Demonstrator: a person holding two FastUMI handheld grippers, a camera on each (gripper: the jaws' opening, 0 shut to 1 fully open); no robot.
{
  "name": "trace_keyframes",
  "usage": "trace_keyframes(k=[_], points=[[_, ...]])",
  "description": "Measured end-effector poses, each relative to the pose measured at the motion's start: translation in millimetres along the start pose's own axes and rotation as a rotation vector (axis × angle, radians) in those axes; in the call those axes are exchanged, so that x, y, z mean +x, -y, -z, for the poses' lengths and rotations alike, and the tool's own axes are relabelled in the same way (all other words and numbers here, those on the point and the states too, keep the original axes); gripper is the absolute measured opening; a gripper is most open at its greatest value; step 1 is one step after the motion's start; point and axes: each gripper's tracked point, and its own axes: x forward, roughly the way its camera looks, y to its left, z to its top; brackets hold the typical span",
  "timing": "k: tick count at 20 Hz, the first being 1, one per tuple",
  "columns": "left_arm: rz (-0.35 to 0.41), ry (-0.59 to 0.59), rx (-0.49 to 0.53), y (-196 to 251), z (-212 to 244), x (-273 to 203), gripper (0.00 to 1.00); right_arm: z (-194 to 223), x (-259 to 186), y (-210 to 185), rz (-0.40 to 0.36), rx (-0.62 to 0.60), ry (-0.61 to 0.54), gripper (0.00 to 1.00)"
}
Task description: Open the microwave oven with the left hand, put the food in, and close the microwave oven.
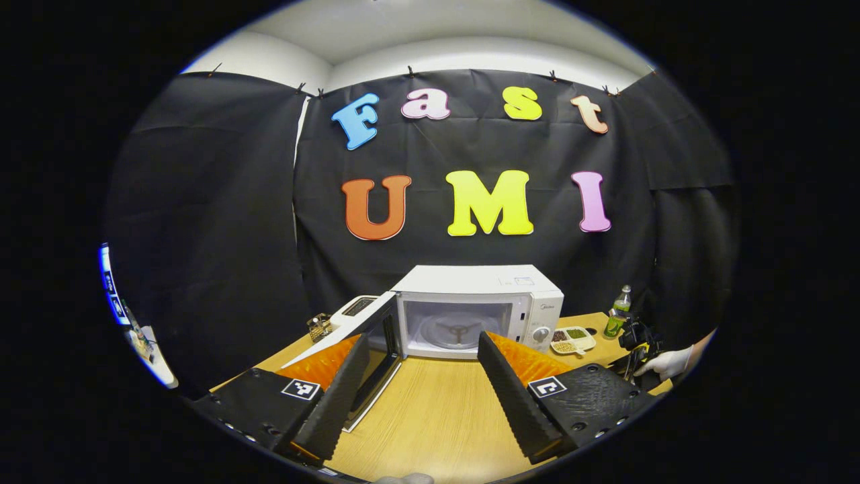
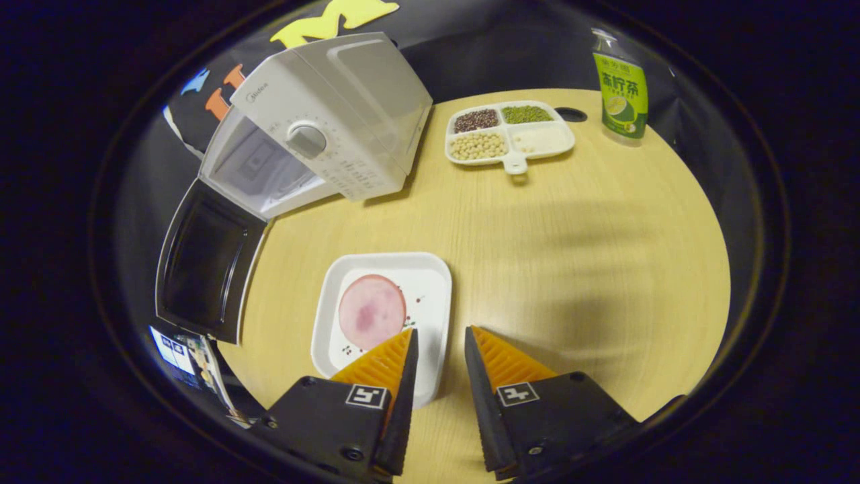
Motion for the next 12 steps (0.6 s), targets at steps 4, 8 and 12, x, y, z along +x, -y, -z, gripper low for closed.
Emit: trace_keyframes(k=[4,8,12], points=[[-0.007,-0.021,-0.005,13,2,3,0.96,5,7,3,0.026,0.061,-0.091,0.14],[0.023,-0.01,0.001,11,-1,11,0.96,5,8,4,0.064,0.079,-0.136,0.09],[0.087,0.001,-0.009,8,3,21,0.96,10,8,0,0.029,0.151,-0.151,0.04]])
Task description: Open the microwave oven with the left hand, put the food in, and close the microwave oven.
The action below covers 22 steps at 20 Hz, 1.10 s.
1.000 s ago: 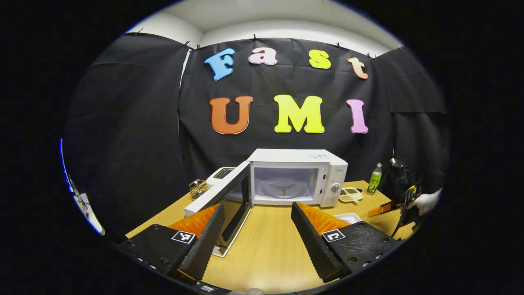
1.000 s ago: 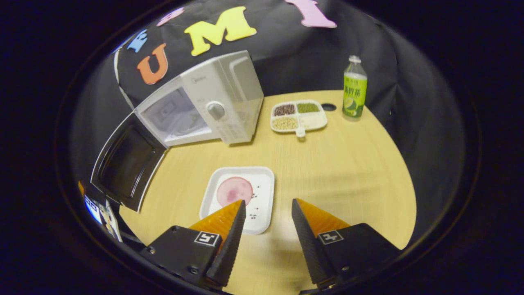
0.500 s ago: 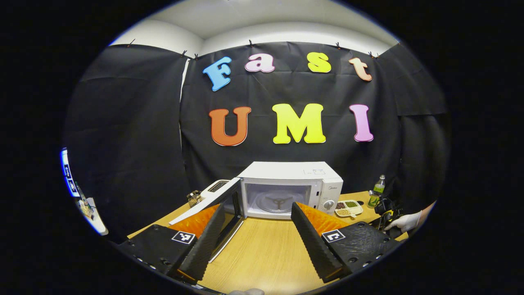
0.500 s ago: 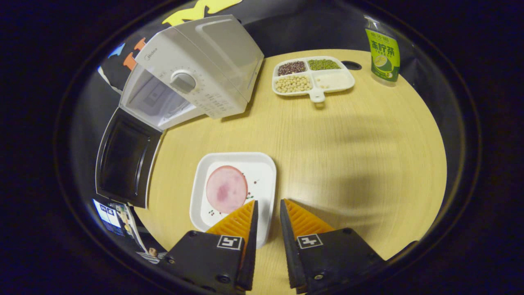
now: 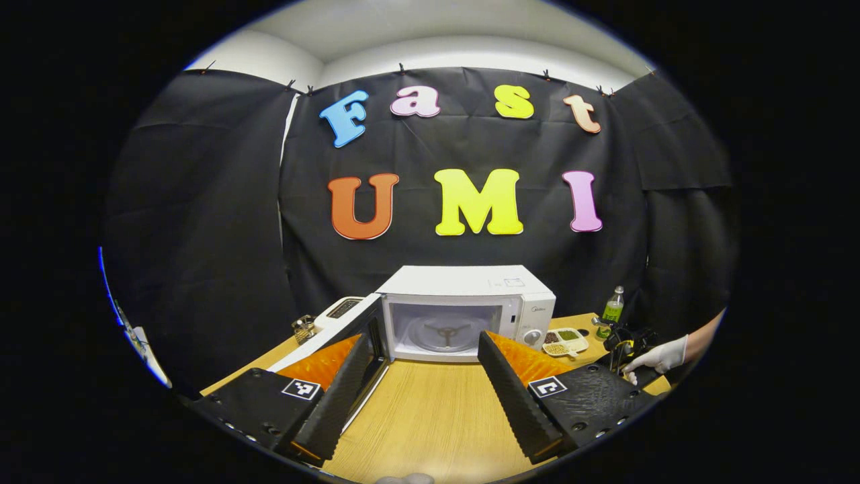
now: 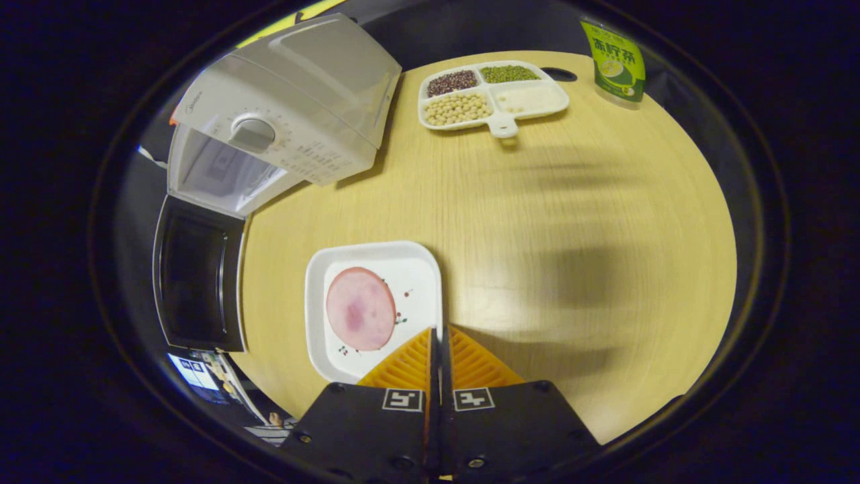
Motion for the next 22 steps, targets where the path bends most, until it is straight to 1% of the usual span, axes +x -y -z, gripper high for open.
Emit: trace_keyframes(k=[1,2,5,9,12,13,14,15,20,22], points=[[0.012,-0.001,-0.009,-3,2,1,0.96,1,-4,-3,-0.012,0.024,0.003,0.0],[0.023,0.0,-0.019,-7,2,2,0.97,2,-3,-5,-0.023,0.046,0.014,0.04],[0.043,0.007,-0.032,-19,0,0,0.96,1,-12,-19,-0.081,0.104,0.065,0.04],[0.058,0.009,-0.022,-35,-2,-3,0.97,-1,-32,-50,-0.184,0.17,0.158,0.04],[0.061,0.005,-0.017,-45,-6,-8,0.97,-11,-44,-82,-0.254,0.217,0.249,0.04],[0.061,0.004,-0.018,-47,-7,-9,0.97,-18,-46,-94,-0.274,0.224,0.288,0.0],[0.06,0.003,-0.017,-50,-8,-12,0.97,-23,-48,-105,-0.289,0.233,0.328,0.0],[0.06,0.001,-0.015,-52,-9,-13,0.97,-31,-47,-116,-0.302,0.253,0.371,0.04],[0.079,-0.019,-0.008,-64,-10,-17,0.97,-52,-30,-187,-0.363,0.389,0.55,0.04],[0.084,-0.021,-0.004,-69,-8,-18,0.97,-54,-16,-215,-0.373,0.474,0.612,0.04]])
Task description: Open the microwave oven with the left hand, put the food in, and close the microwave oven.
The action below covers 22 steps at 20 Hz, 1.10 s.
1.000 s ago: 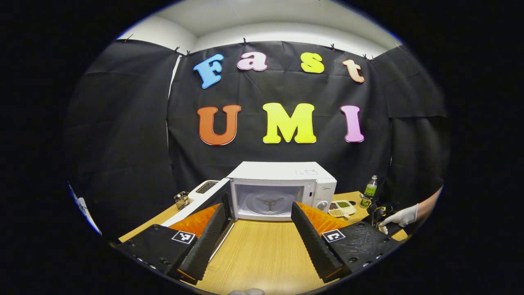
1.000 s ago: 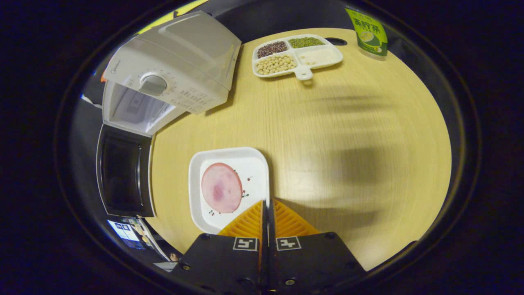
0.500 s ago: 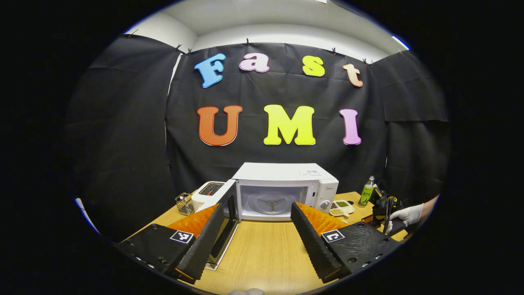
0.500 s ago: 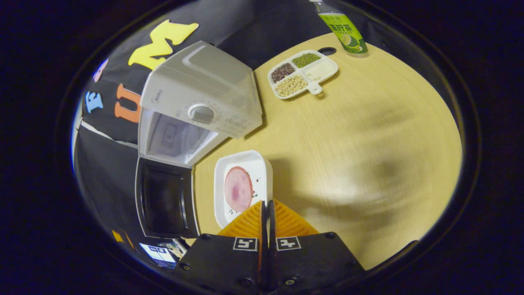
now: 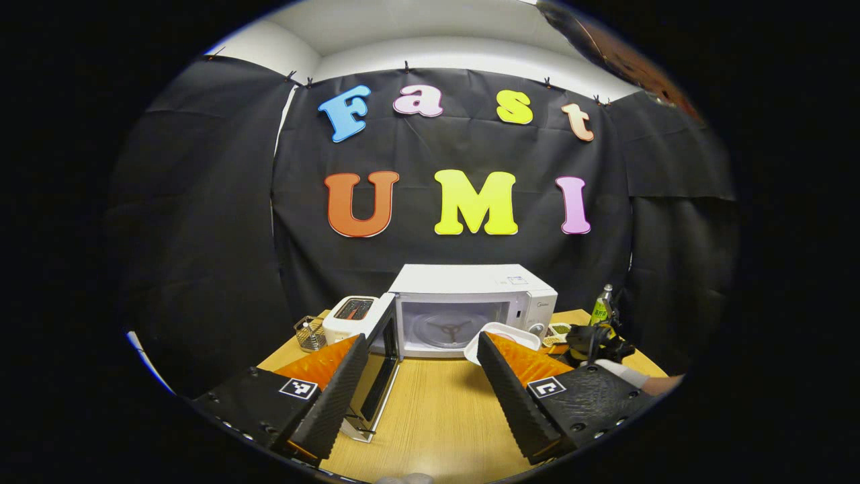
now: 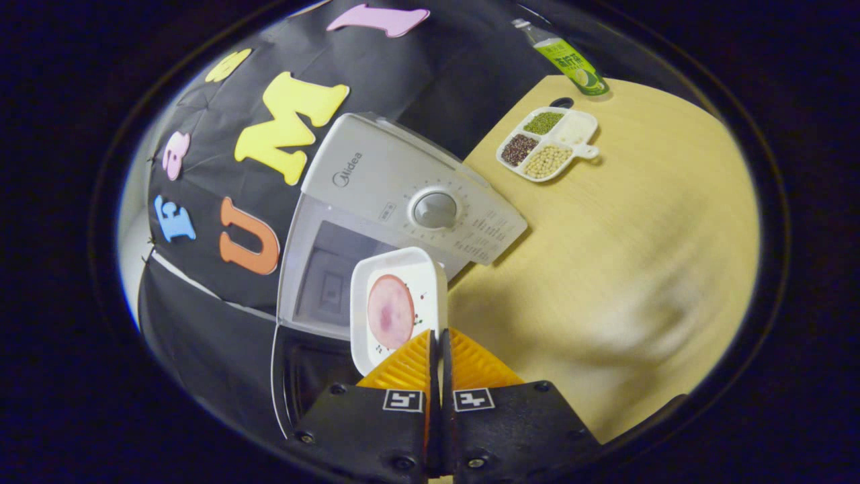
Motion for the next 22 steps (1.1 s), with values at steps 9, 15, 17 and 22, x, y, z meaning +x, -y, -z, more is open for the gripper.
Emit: trace_keyframes(k=[9,15,17,22], points=[[-0.011,-0.041,0.043,-27,22,3,0.97,37,94,-32,0.031,0.261,0.189,0.04],[-0.011,-0.052,0.045,-36,27,14,0.97,23,154,-57,0.033,0.288,0.247,0.04],[-0.012,-0.054,0.047,-37,29,19,0.97,17,168,-56,0.049,0.282,0.268,0.04],[-0.019,-0.058,0.036,-42,31,26,0.97,-2,187,-61,0.033,0.254,0.317,0.05]])
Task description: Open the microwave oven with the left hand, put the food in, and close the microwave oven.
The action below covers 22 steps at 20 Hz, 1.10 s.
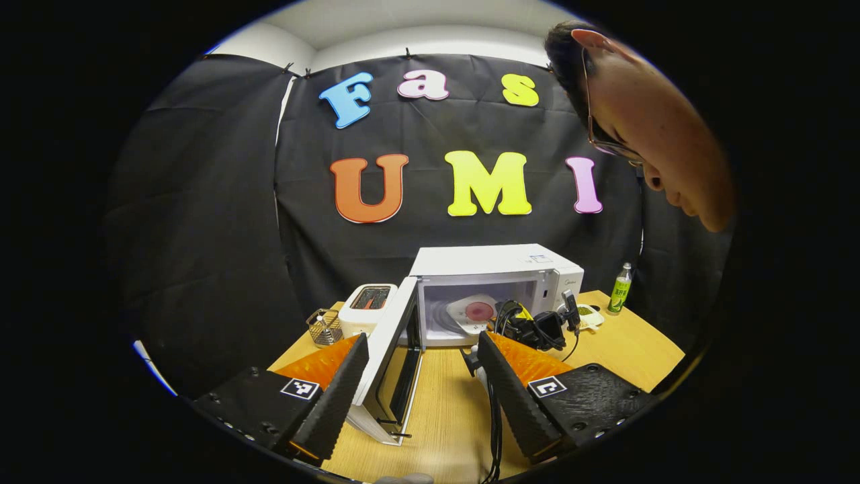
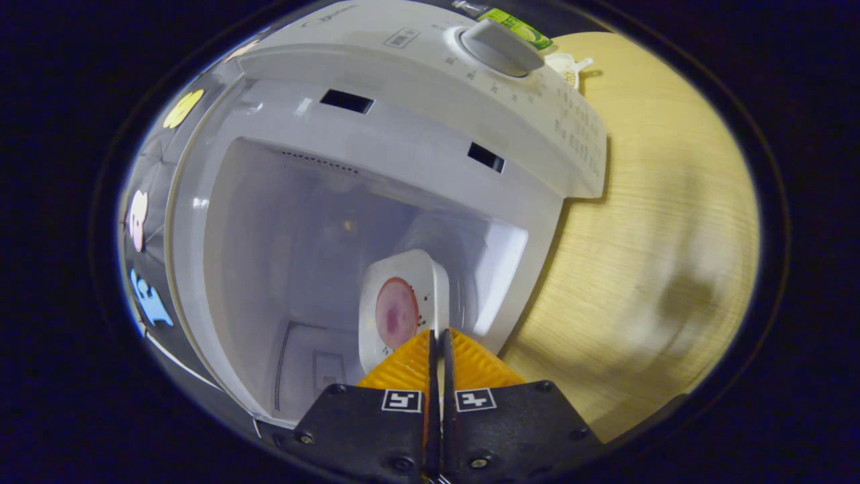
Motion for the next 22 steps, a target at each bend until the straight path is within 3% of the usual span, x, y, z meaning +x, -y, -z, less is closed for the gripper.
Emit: trace_keyframes(k=[4,5,6,7,9,14,19,20,21,22], points=[[-0.006,0.005,0.006,-2,0,2,0.97,-9,-1,-12,-0.085,-0.009,0.043,0.12],[-0.006,0.006,0.007,-1,0,2,0.97,-11,-3,-18,-0.115,-0.032,0.041,0.2],[-0.007,0.009,0.009,-2,-1,2,0.97,-10,-8,-26,-0.143,-0.066,0.035,0.18],[-0.006,0.008,0.01,-1,-1,3,0.97,-10,-13,-27,-0.142,-0.107,0.036,0.48],[-0.009,0.022,0.007,-2,-6,3,0.97,-15,-25,-26,-0.131,-0.206,0.04,0.98],[-0.012,0.048,-0.01,-2,-17,4,0.97,-35,-67,-35,-0.123,-0.47,0.049,0.98],[-0.01,0.07,-0.005,-1,-29,4,0.97,-86,-127,-41,-0.133,-0.723,0.05,0.99],[-0.009,0.068,-0.006,-1,-29,6,0.97,-99,-141,-42,-0.131,-0.788,0.054,0.89],[-0.008,0.066,-0.006,-1,-28,7,0.97,-114,-154,-38,-0.115,-0.85,0.056,1.0],[-0.009,0.064,-0.005,-2,-28,7,0.97,-126,-167,-34,-0.108,-0.901,0.052,1.0]])
